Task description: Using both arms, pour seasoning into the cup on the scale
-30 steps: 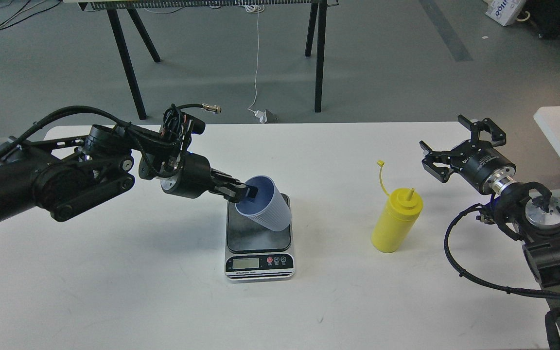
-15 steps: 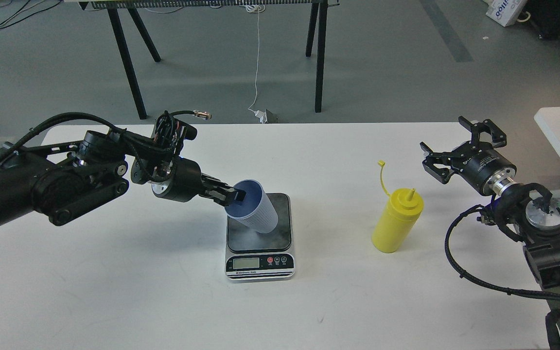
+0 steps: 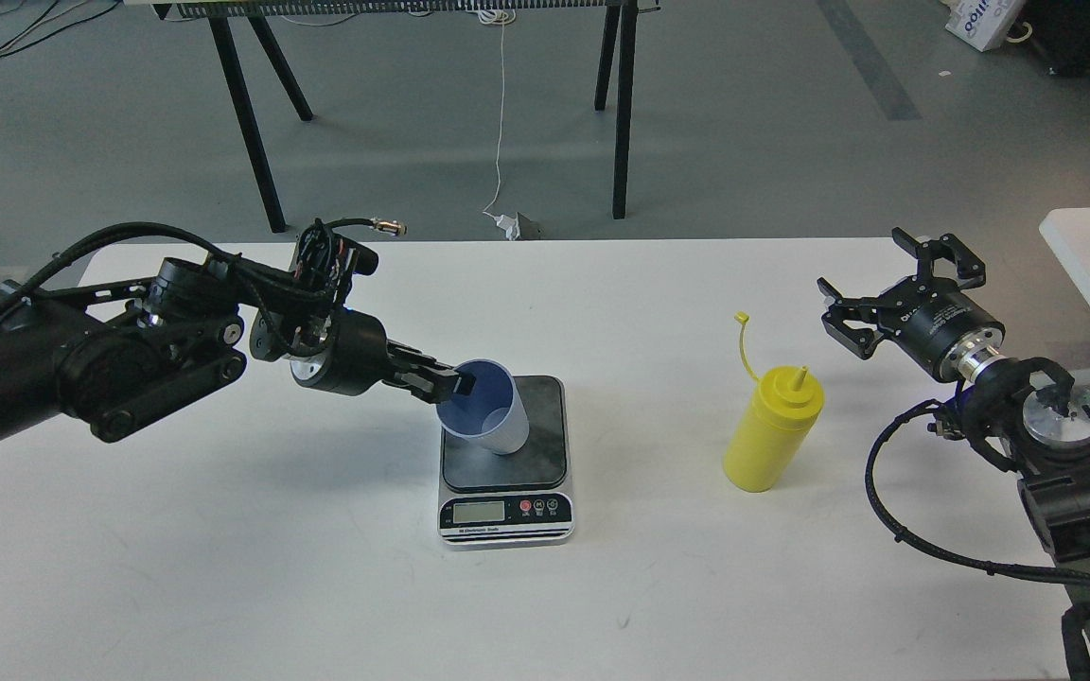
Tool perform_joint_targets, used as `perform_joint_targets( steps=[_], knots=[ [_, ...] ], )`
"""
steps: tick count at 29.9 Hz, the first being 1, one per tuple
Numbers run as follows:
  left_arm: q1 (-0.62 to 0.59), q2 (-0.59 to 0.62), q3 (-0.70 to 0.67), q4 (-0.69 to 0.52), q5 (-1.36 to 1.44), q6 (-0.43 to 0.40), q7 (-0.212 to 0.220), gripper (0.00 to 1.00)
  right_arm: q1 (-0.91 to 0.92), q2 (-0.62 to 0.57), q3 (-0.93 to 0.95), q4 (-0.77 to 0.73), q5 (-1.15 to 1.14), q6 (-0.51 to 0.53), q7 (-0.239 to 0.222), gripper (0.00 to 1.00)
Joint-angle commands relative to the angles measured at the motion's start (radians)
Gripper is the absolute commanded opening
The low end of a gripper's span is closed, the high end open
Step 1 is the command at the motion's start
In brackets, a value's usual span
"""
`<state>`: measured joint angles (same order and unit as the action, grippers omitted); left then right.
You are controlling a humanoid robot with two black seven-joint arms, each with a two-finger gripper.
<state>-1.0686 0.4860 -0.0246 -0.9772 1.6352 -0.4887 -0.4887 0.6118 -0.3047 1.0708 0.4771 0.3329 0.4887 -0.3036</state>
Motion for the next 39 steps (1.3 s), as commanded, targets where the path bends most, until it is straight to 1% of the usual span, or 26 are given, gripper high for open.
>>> perform_joint_targets(
  steps=[1, 4, 9, 11, 16, 18, 21, 23, 24, 26, 27, 30, 32, 33, 35, 37, 38, 39],
  knots=[
    [-0.001, 0.005, 0.0, -0.001, -0.002, 0.0, 0.0, 0.29, -0.001, -0.001, 0.0, 0.0, 0.0, 0.0, 0.0, 1.0],
    [-0.004, 0.006, 0.0, -0.003, -0.006, 0.0, 0.0, 0.38, -0.001, -0.001, 0.0, 0.001, 0.0, 0.0, 0.0, 1.0],
    [-0.014, 0.008, -0.011, -0.003, -0.02, 0.0, 0.0, 0.63, 0.002, 0.001, 0.0, 0.002, 0.0, 0.0, 0.0, 1.0],
    [-0.019, 0.016, -0.015, -0.003, -0.038, 0.0, 0.0, 0.74, 0.008, 0.001, 0.0, 0.003, 0.0, 0.0, 0.0, 1.0],
    [-0.044, 0.06, -0.018, -0.003, -0.147, 0.0, 0.0, 0.95, 0.014, -0.002, -0.003, 0.009, -0.002, 0.0, 0.0, 1.0],
    [-0.054, 0.074, -0.018, -0.001, -0.201, 0.0, 0.0, 0.99, 0.017, -0.002, -0.005, 0.012, -0.002, 0.0, 0.0, 1.0],
    [-0.079, 0.121, -0.018, 0.002, -0.288, 0.0, 0.0, 0.99, 0.02, -0.022, -0.003, 0.047, -0.002, 0.0, 0.0, 1.0],
    [-0.079, 0.129, -0.037, 0.026, -0.36, 0.0, 0.0, 0.99, 0.028, -0.08, 0.004, 0.112, -0.002, 0.0, 0.004, 1.0],
    [-0.074, 0.129, -0.052, 0.052, -0.403, 0.0, 0.0, 0.99, 0.034, -0.126, 0.02, 0.159, 0.0, 0.0, 0.018, 1.0],
    [-0.065, 0.131, -0.066, 0.078, -0.468, 0.0, 0.0, 1.0, 0.029, -0.216, 0.07, 0.254, 0.009, 0.0, 0.067, 1.0],
    [-0.062, 0.132, -0.066, 0.084, -0.485, 0.0, 0.0, 1.0, 0.02, -0.264, 0.108, 0.299, 0.015, 0.0, 0.08, 1.0],
    [-0.024, 0.137, -0.066, 0.095, -0.509, 0.0, 0.0, 1.0, -0.059, -0.349, 0.201, 0.365, 0.07, 0.0, 0.074, 1.0],
    [-0.001, 0.137, -0.066, 0.097, -0.509, 0.0, 0.0, 1.0, -0.125, -0.379, 0.224, 0.367, 0.18, 0.0, 0.035, 1.0],
    [0.012, 0.135, -0.066, 0.097, -0.508, 0.0, 0.0, 1.0, -0.156, -0.392, 0.224, 0.367, 0.258, 0.0, 0.002, 1.0],
    [0.036, 0.135, -0.066, 0.097, -0.508, 0.0, 0.0, 1.0, -0.249, -0.402, 0.225, 0.368, 0.429, 0.0, -0.092, 1.0],
    [0.058, 0.134, -0.067, 0.097, -0.508, 0.0, 0.0, 1.0, -0.332, -0.402, 0.232, 0.373, 0.558, 0.0, -0.173, 1.0],
    [0.062, 0.132, -0.067, 0.097, -0.506, 0.0, 0.0, 1.0, -0.364, -0.402, 0.232, 0.376, 0.598, 0.0, -0.185, 1.0],
    [0.064, 0.131, -0.067, 0.097, -0.508, 0.0, 0.0, 1.0, -0.397, -0.395, 0.232, 0.385, 0.629, 0.0, -0.185, 1.0]
  ],
)
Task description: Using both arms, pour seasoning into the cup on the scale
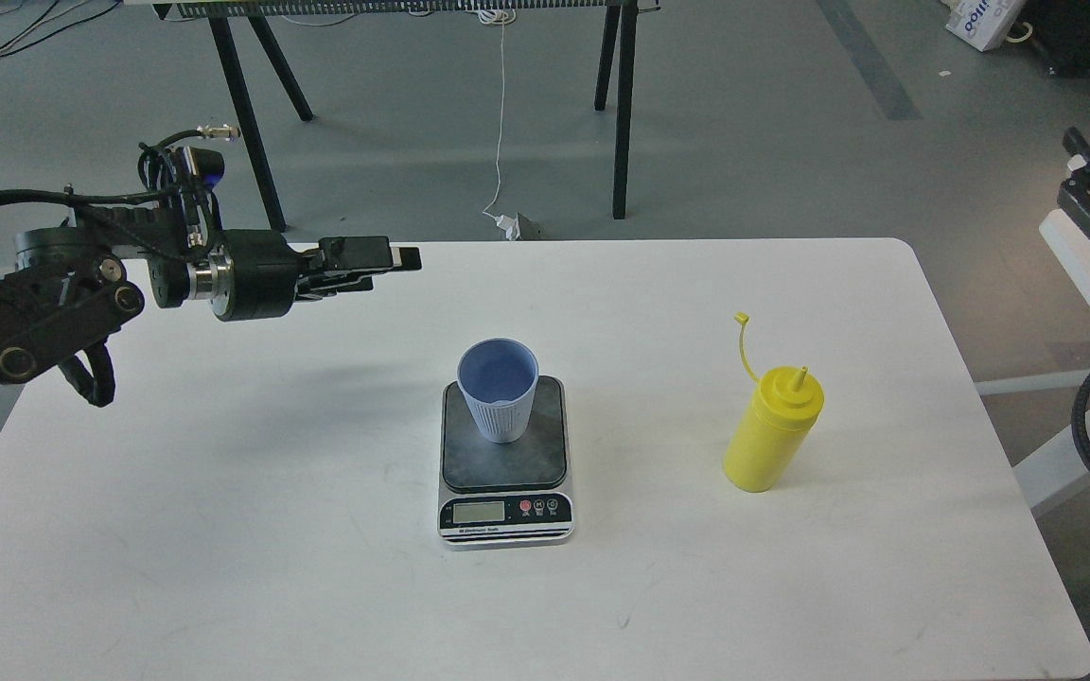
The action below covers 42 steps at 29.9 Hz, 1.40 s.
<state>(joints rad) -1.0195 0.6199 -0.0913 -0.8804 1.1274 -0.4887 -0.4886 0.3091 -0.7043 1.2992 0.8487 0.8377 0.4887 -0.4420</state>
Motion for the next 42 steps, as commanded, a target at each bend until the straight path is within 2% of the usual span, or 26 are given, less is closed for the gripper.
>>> perform_joint_targets(
  steps=[1, 5, 11, 16, 22, 32, 42],
  knots=[
    [0.016, -0.005, -0.001, 0.0, 0.0, 0.0, 0.0, 1.0, -0.132, 0.011, 0.0, 0.027, 0.145, 0.0, -0.047, 1.0],
    [0.039, -0.011, -0.002, 0.0, 0.0, 0.0, 0.0, 1.0, -0.267, 0.106, 0.0, 0.066, 0.152, 0.0, -0.047, 1.0],
    [0.042, -0.011, -0.002, 0.0, 0.0, 0.0, 0.0, 1.0, -0.398, 0.154, -0.063, 0.13, 0.138, 0.0, -0.047, 1.0],
    [0.042, -0.011, -0.002, 0.0, 0.0, 0.0, 0.0, 1.0, -0.394, 0.199, -0.176, 0.161, 0.035, 0.0, -0.047, 1.0],
    [0.052, -0.011, -0.002, 0.0, 0.0, 0.0, 0.0, 1.0, -0.394, 0.269, -0.182, 0.168, -0.137, 0.0, -0.047, 1.0],
    [0.07, -0.008, -0.001, 0.001, 0.0, 0.0, 0.0, 1.0, -0.358, 0.316, -0.184, 0.155, -0.178, 0.0, -0.047, 1.0],
    [0.073, -0.008, -0.002, 0.001, 0.0, 0.0, 0.0, 1.0, -0.289, 0.362, -0.19, 0.07, -0.195, 0.0, -0.047, 1.0]
  ],
)
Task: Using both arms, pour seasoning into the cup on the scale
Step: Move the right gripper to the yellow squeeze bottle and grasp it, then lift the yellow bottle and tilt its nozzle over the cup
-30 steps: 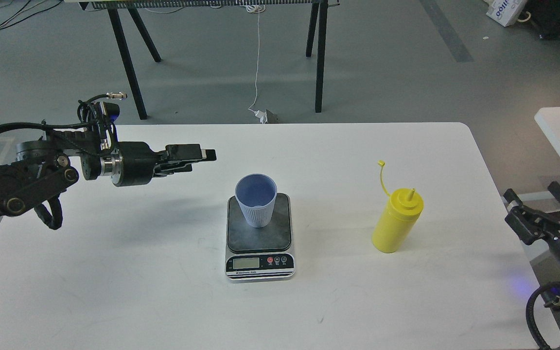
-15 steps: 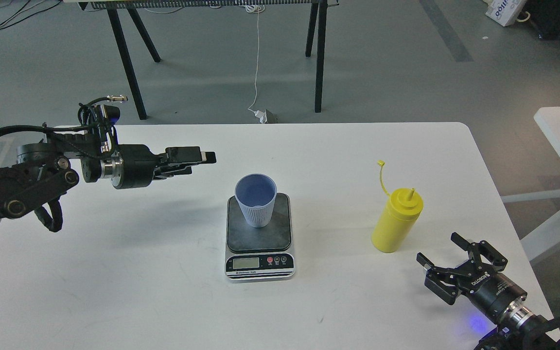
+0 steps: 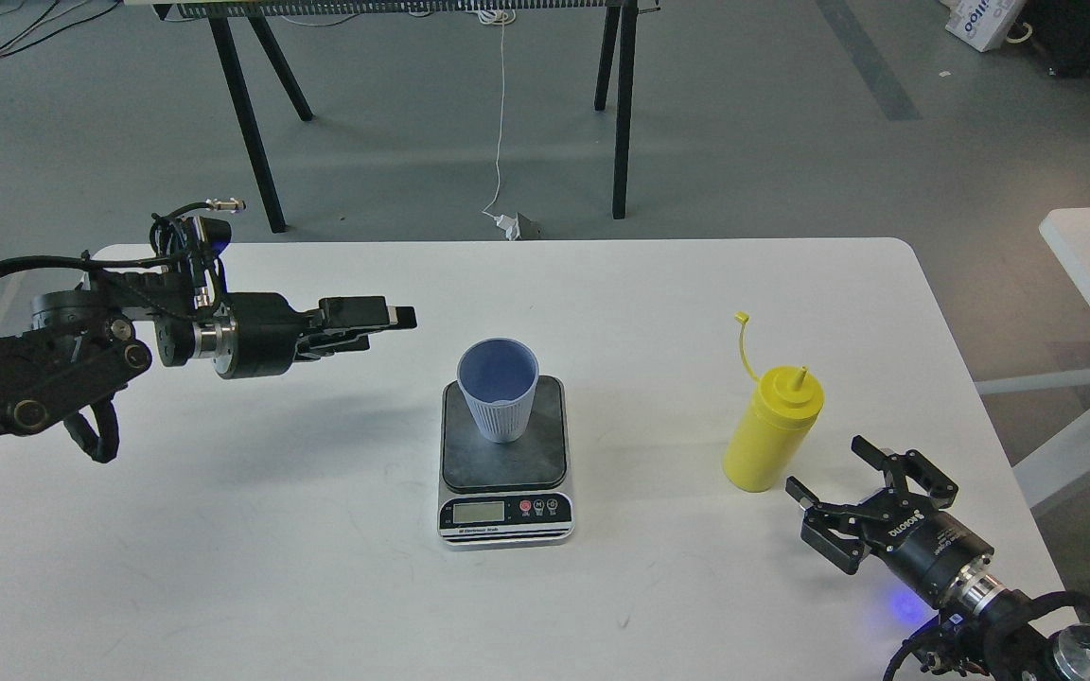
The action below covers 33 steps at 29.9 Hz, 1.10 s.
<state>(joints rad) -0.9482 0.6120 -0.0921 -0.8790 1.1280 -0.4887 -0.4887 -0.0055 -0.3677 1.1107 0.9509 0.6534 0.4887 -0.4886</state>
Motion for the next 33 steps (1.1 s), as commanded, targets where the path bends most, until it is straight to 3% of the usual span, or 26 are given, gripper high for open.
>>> perform_joint_targets(
  steps=[1, 20, 26, 28, 29, 32, 33],
  knots=[
    [0.002, 0.0, 0.0, 0.0, 0.001, 0.0, 0.0, 1.0, 0.035, 0.03, -0.002, -0.043, -0.026, 0.0, 0.0, 1.0],
    [0.023, 0.0, 0.002, 0.002, 0.003, 0.0, 0.0, 1.0, 0.173, 0.159, -0.002, -0.198, -0.119, 0.0, 0.0, 0.99],
    [0.025, -0.003, 0.002, 0.002, 0.003, 0.0, 0.0, 1.0, 0.209, 0.177, -0.002, -0.219, -0.132, 0.0, 0.0, 0.93],
    [0.025, -0.003, 0.002, 0.002, 0.003, 0.0, 0.0, 1.0, 0.213, 0.185, -0.003, -0.218, -0.138, 0.0, 0.0, 0.85],
    [0.025, -0.003, 0.002, 0.002, 0.003, 0.0, 0.0, 1.0, 0.213, 0.187, -0.002, -0.215, -0.15, 0.0, 0.0, 0.75],
    [0.026, -0.001, 0.002, 0.002, 0.003, 0.0, 0.0, 1.0, 0.216, 0.19, 0.0, -0.212, -0.184, 0.0, 0.0, 0.16],
    [0.028, -0.001, 0.002, 0.002, 0.003, 0.0, 0.0, 1.0, 0.223, 0.19, -0.002, -0.213, -0.189, 0.0, 0.0, 0.09]
  ],
)
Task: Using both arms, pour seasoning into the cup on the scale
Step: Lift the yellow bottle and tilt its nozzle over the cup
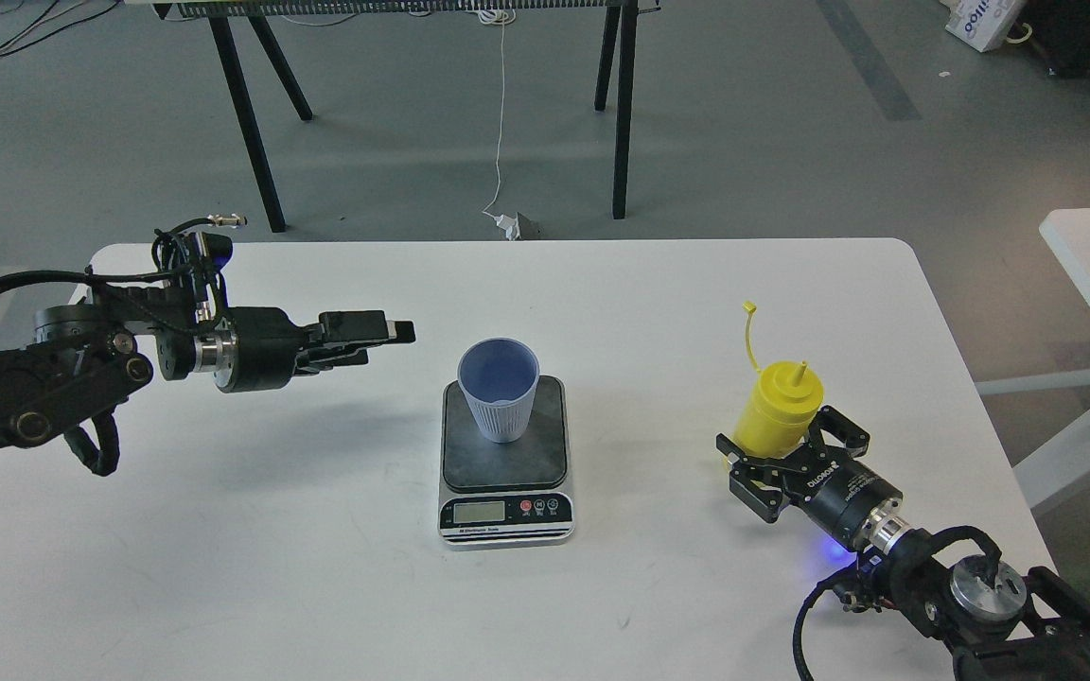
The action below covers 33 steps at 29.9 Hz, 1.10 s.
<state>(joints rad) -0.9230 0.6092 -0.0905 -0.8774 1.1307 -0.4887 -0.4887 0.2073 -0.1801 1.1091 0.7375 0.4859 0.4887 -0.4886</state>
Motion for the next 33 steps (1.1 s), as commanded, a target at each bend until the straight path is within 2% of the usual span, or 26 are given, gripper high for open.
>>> perform_joint_targets(
  steps=[1, 2, 6, 10, 12, 13, 18, 23, 26, 33],
  knots=[
    [0.009, 0.001, 0.0, 0.0, -0.002, 0.0, 0.0, 1.0, 0.017, 0.007, 0.0, 0.002, -0.026, 0.0, 0.0, 0.06],
    [0.018, 0.001, -0.002, 0.0, -0.003, 0.0, 0.0, 1.0, 0.021, 0.01, 0.005, 0.006, -0.026, 0.0, 0.0, 0.02],
    [0.029, 0.001, -0.003, 0.0, -0.005, 0.0, 0.0, 1.0, 0.091, -0.019, 0.021, 0.008, -0.027, 0.0, 0.0, 0.02],
    [0.03, 0.003, -0.005, 0.0, -0.005, 0.0, 0.0, 1.0, 0.306, -0.122, 0.005, -0.004, -0.058, 0.0, 0.0, 0.02],
    [0.032, 0.003, -0.005, 0.0, -0.005, 0.0, 0.0, 1.0, 0.419, -0.154, -0.011, -0.026, -0.177, 0.0, 0.0, 0.02],
    [0.03, 0.003, -0.005, 0.0, -0.005, 0.0, 0.0, 1.0, 0.464, -0.162, -0.023, -0.041, -0.253, -0.005, 0.013, 0.02],
    [0.033, -0.002, -0.008, 0.0, -0.005, 0.0, 0.0, 1.0, 0.653, -0.147, -0.165, -0.049, -0.698, -0.166, 0.148, 0.02],
    [0.041, -0.005, -0.04, 0.0, -0.005, 0.0, 0.0, 1.0, 0.745, -0.047, -0.299, -0.007, -0.96, -0.349, 0.266, 0.02],
    [0.056, 0.004, -0.054, 0.0, -0.005, 0.0, 0.0, 1.0, 0.785, 0.014, -0.342, 0.002, -1.036, -0.407, 0.292, 0.02],
    [0.076, 0.007, -0.081, 0.001, -0.005, 0.0, 0.0, 1.0, 0.848, 0.132, -0.485, -0.001, -1.194, -0.441, 0.298, 0.02]
  ],
)
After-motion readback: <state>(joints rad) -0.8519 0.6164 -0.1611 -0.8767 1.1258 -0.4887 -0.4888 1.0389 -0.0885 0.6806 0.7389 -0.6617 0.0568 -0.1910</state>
